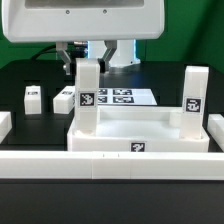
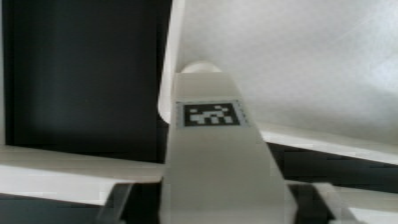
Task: Assemble desk
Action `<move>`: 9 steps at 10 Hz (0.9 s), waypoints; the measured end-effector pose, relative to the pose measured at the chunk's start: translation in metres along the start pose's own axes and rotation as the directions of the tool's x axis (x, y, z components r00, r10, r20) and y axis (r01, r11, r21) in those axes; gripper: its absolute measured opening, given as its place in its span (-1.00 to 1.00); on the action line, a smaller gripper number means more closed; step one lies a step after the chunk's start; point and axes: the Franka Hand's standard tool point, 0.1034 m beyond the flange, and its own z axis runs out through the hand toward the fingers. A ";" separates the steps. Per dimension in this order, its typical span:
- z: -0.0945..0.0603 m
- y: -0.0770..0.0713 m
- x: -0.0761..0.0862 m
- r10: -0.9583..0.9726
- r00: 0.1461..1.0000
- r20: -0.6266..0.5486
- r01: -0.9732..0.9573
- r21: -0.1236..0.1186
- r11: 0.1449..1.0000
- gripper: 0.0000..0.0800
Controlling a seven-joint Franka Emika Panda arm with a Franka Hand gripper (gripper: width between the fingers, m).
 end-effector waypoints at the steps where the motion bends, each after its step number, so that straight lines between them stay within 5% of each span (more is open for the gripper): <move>1: 0.000 0.000 0.000 0.013 1.000 0.000 -0.013 0.000 1.000 -0.27; 6: 0.000 -0.002 0.001 0.172 0.985 0.000 -0.172 0.000 0.985 -0.27; 9: 0.001 -0.001 0.000 0.424 0.905 -0.017 -0.423 0.047 0.905 -0.27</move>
Offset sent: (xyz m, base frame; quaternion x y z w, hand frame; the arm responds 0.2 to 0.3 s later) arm 0.0000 0.0000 0.0000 0.0000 0.0000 0.0000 1.0000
